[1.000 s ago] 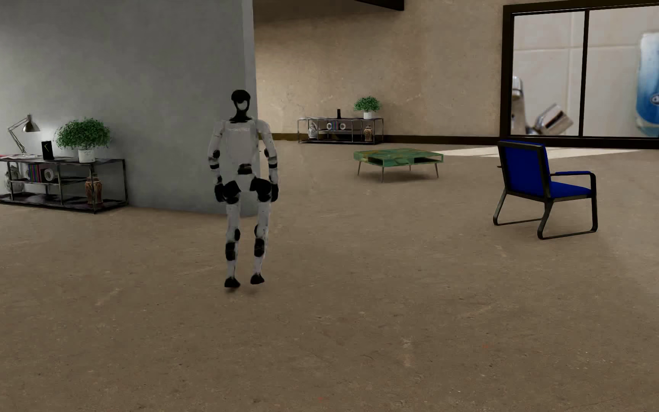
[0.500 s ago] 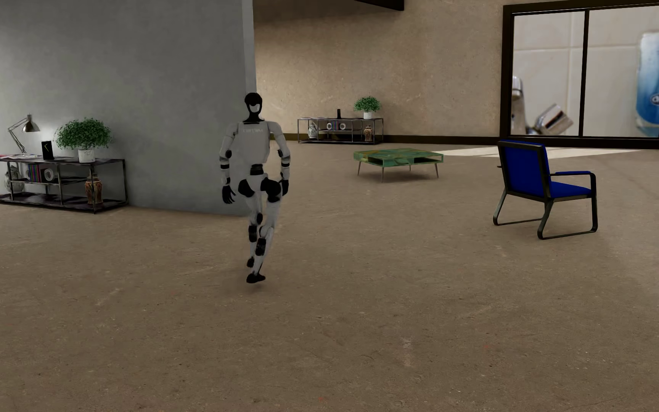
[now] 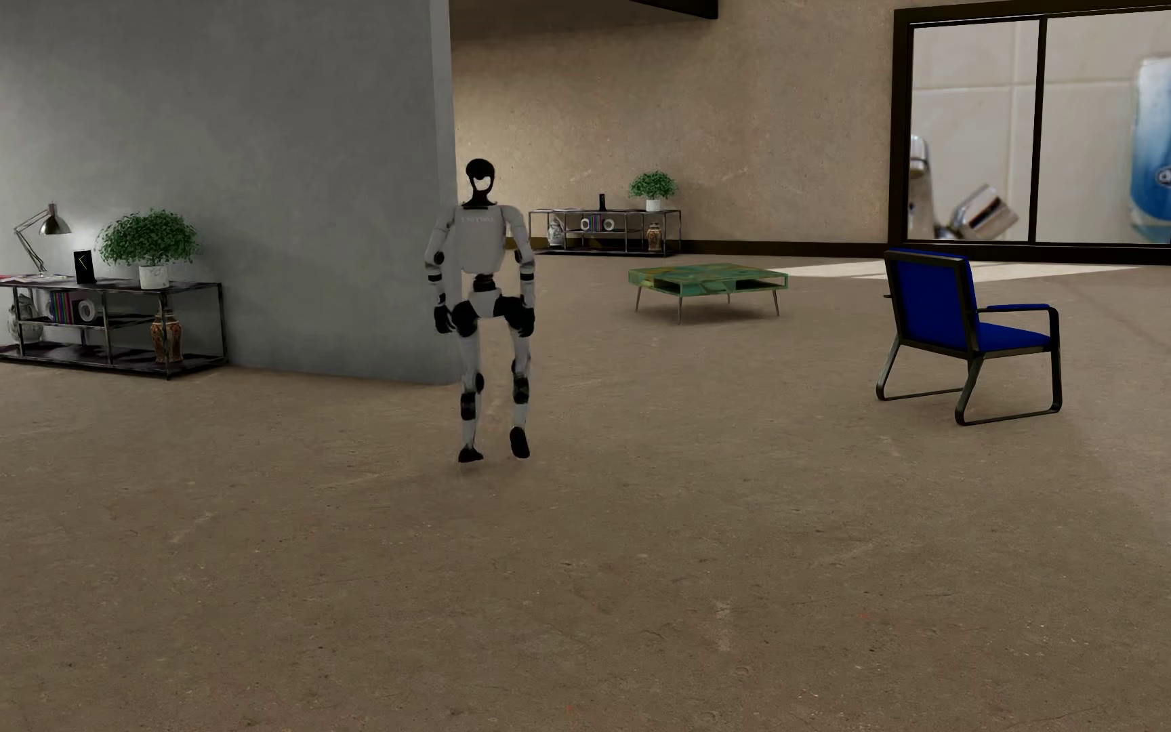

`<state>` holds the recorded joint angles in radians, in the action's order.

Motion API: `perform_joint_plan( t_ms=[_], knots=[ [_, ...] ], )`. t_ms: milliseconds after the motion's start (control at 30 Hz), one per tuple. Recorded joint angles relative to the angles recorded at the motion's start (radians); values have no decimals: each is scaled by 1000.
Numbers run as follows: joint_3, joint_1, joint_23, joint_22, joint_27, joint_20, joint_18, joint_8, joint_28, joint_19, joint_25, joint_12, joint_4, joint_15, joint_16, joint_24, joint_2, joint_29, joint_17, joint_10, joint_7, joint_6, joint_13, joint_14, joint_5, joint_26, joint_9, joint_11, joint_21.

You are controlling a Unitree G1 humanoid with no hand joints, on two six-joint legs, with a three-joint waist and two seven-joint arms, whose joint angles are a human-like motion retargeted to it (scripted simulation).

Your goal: Walk around the corner

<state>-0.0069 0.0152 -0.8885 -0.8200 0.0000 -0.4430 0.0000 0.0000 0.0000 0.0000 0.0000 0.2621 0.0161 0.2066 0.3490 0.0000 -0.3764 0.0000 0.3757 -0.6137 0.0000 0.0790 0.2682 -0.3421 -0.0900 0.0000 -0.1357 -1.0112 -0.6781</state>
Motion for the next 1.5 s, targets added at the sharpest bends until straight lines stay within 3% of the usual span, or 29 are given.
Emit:
perform_joint_plan(
  t_ms=[67,133,167,233,267,333,367,433,533,633,667,700,733,800,833,867,933,967,1000,1067,1100,1167,1200,1233,1300,1333,1367,1433,1500],
  knots=[
    [-93,-158,13,69,0,-9,0,0,0,0,0,-28,12,-3,21,0,-87,0,7,96,0,14,22,-38,14,0,10,372,7],
    [-142,-279,25,105,0,-8,0,0,0,0,0,-64,26,-374,40,0,-149,0,14,118,0,20,38,-89,28,0,21,538,6],
    [-163,-289,23,109,0,5,0,0,0,0,0,-90,25,-379,39,0,-158,0,11,107,0,25,35,-86,60,0,25,497,23],
    [-217,-330,7,77,0,40,0,0,0,0,0,-72,64,-7,28,0,-234,0,5,16,0,38,42,18,36,0,29,414,15],
    [-196,-308,-19,39,0,46,0,0,0,0,0,-61,106,83,6,0,-236,0,2,-92,0,73,45,174,-5,0,40,335,13],
    [-118,-140,-45,-21,0,3,0,0,0,0,0,-25,128,50,7,0,-150,0,-6,-469,0,74,22,408,-87,0,59,273,-16],
    [-80,-27,-58,-11,0,18,0,0,0,0,0,6,156,-16,2,0,-76,0,-22,-654,0,85,13,323,-123,0,64,289,50],
    [23,151,-37,-42,0,-14,0,0,0,0,0,24,118,-170,4,0,157,0,-12,-744,0,40,-29,99,-120,0,44,391,55],
    [197,340,118,-55,0,0,0,0,0,0,0,65,103,-402,18,0,461,0,34,-414,0,-23,-70,80,-64,0,32,545,67],
    [268,452,208,-65,0,12,0,0,0,0,0,89,135,-595,14,0,647,0,66,63,0,-23,-140,178,-37,0,61,600,133],
    [285,473,210,-79,0,5,0,0,0,0,0,92,158,-605,15,0,691,0,68,442,0,-19,-165,451,-29,0,74,597,132],
    [315,495,213,-88,0,11,0,0,0,0,0,100,168,-576,14,0,738,0,64,115,0,-27,-171,237,7,0,70,582,158],
    [334,520,229,-107,0,2,0,0,0,0,0,102,161,-513,8,0,779,0,57,4,0,-33,-159,128,45,0,67,544,197],
    [331,555,144,-182,0,-15,0,0,0,0,0,111,101,-178,1,0,744,0,7,-214,0,-73,-112,203,113,0,100,320,196],
    [309,502,93,-208,0,-8,0,0,0,0,0,100,66,-8,-4,0,674,0,-4,-270,0,-76,-89,153,119,0,89,116,206],
    [293,431,78,-176,0,21,0,0,0,0,0,101,-10,43,-11,0,550,0,-5,-262,0,-91,-69,98,138,0,70,-146,192],
    [183,230,1,-125,0,22,0,0,0,0,0,82,-34,-128,-13,0,341,0,-37,-172,0,-57,-63,63,74,0,44,-389,157],
    [119,130,50,-71,0,18,0,0,0,0,0,76,-37,-125,-5,0,235,0,-17,-104,0,-36,-27,61,42,0,42,-362,112],
    [54,21,-26,-29,0,36,0,0,0,0,0,72,-37,-78,2,0,161,0,-55,-31,0,-22,-9,59,22,0,38,-221,157],
    [-37,-154,-23,67,0,57,0,0,0,0,0,50,0,35,10,0,35,0,-29,64,0,15,39,33,-7,0,35,169,82],
    [-63,-212,-21,97,0,67,0,0,0,0,0,22,-5,-18,20,0,-22,0,-29,89,0,8,54,5,12,0,46,357,79],
    [-118,-294,-23,134,0,103,0,0,0,0,0,-29,3,-475,37,0,-98,0,-26,85,0,-4,69,-51,56,0,63,547,61],
    [-147,-331,-15,133,0,119,0,0,0,0,0,-45,24,-544,38,0,-122,0,-18,65,0,2,82,-43,76,0,62,544,47],
    [-173,-379,-19,114,0,141,0,0,0,0,0,-50,51,-400,31,0,-144,0,-13,41,0,14,92,14,75,0,53,538,44],
    [-161,-345,-41,71,0,165,0,0,0,0,0,-14,135,7,11,0,-198,0,-16,-161,0,70,102,307,-4,0,83,380,38],
    [-133,-271,-77,-1,0,105,0,0,0,0,0,-4,148,39,10,0,-172,0,-10,-351,0,93,92,451,-37,0,84,303,56],
    [-103,-128,-76,-2,0,101,0,0,0,0,0,25,164,11,11,0,-138,0,-4,-578,0,114,71,457,-92,0,90,280,76],
    [7,79,-76,-16,0,42,0,0,0,0,0,53,130,-113,17,0,79,0,-6,-819,0,113,18,173,-125,0,58,362,133],
    [143,247,43,-54,0,19,0,0,0,0,0,104,76,-258,30,0,319,0,30,-734,0,83,-11,90,-108,0,41,486,140]
  ],
)
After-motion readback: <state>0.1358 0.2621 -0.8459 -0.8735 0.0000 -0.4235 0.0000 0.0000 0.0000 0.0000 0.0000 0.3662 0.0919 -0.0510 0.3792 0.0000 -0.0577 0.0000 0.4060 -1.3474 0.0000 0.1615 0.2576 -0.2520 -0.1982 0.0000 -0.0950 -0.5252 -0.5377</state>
